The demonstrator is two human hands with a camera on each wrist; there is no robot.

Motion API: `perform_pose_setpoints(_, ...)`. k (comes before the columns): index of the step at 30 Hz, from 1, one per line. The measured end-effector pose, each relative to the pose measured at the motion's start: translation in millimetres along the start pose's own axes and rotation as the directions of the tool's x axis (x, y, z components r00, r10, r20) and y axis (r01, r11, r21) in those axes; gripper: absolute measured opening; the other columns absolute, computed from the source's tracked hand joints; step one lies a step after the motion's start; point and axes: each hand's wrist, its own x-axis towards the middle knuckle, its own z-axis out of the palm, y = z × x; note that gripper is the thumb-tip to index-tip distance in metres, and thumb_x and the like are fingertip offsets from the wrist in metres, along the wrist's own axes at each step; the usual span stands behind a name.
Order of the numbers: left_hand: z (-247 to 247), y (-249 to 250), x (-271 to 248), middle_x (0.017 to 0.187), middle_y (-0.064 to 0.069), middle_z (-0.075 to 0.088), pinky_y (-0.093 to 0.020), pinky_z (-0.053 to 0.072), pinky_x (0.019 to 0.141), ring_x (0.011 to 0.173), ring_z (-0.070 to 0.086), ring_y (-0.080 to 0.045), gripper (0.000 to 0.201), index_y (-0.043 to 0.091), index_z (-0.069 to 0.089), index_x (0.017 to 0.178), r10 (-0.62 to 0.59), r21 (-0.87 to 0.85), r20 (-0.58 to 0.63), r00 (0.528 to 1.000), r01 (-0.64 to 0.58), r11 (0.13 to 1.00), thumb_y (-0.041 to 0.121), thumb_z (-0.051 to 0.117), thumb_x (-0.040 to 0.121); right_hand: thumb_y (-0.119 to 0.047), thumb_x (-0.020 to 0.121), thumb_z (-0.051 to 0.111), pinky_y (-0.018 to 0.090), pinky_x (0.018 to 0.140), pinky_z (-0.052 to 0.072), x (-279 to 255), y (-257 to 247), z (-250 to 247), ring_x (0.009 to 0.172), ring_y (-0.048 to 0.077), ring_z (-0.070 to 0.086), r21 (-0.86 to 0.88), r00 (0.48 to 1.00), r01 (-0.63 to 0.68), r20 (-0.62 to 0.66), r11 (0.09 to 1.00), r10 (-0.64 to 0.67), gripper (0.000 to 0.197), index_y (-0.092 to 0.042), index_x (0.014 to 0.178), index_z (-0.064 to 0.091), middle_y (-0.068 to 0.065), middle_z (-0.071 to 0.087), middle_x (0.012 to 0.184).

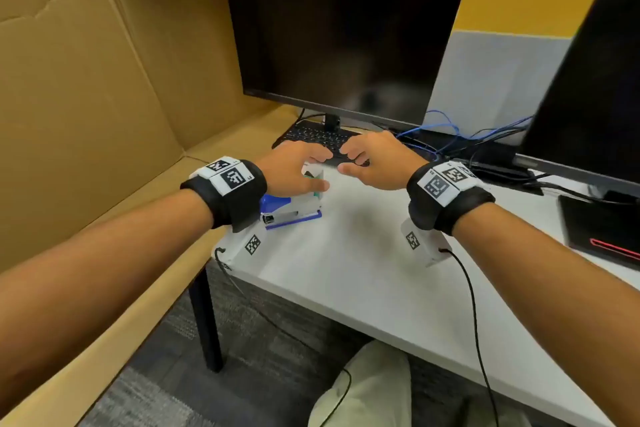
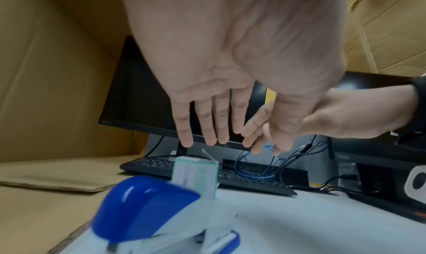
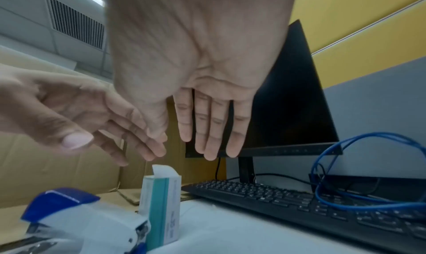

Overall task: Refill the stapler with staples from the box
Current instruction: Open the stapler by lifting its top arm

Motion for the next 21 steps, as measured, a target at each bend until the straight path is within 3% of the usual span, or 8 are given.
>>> perform_pose_setpoints(5,10,-32,7,0.131,0.000,0.061,-0.024,0.043,0.089,0.113,0.059,-0.015,0.062,0.019,0.055,0.135,-0.022,0.057,0.064,0.998,0.019,0.998,0.037,0.074,0.079,-0.040,0.094,0.057,0.046,0.091,0.056,17,2,25,0.105,0.023,0.064,0.024,0.998,-0.015,0.056,1.000,0.013,0.038,-0.018,0.125,0.063,0.006,0.068,0.123)
perform_pose_setpoints(9,13,-53,11,0.122,0.003,0.057,-0.025,0.051,0.078,0.098,0.060,-0.012,0.060,0.021,0.060,0.125,-0.018,0.110,0.065,0.998,0.010,0.994,0.038,0.080,0.071,-0.034,0.092,0.063,0.040,0.087,0.058,29,3,37,0.098,0.019,0.068,0.037,0.997,0.020,0.074,0.999,-0.022,0.034,-0.017,0.122,0.066,0.004,0.070,0.119)
perform_pose_setpoints(13,13,-62,7,0.107,0.007,0.050,-0.032,0.053,0.068,0.084,0.058,-0.013,0.050,0.025,0.060,0.104,-0.014,0.204,0.026,1.000,0.008,0.979,0.043,0.084,0.064,-0.031,0.089,0.068,0.037,0.082,0.059,31,0,46,0.089,0.015,0.069,0.064,0.993,0.079,0.079,0.995,-0.084,0.032,-0.017,0.117,0.070,0.002,0.074,0.111)
perform_pose_setpoints(17,19,-72,2,0.093,0.001,0.063,-0.038,0.054,0.067,0.079,0.059,-0.021,0.041,0.022,0.057,0.094,-0.087,0.227,0.090,0.992,0.065,0.972,0.031,0.083,0.064,-0.030,0.085,0.072,0.038,0.081,0.059,31,-6,49,0.085,0.014,0.069,0.071,0.988,0.113,0.094,0.991,-0.119,0.031,-0.016,0.113,0.072,0.000,0.076,0.105)
perform_pose_setpoints(21,25,-66,2,0.093,0.002,0.065,-0.033,0.052,0.072,0.084,0.057,-0.019,0.041,0.021,0.059,0.102,-0.078,0.120,0.078,0.994,0.068,0.990,0.022,0.081,0.068,-0.036,0.078,0.078,0.039,0.083,0.058,30,-11,54,0.085,0.015,0.069,0.073,0.981,0.129,0.139,0.989,-0.138,0.037,-0.018,0.110,0.073,-0.003,0.075,0.101)
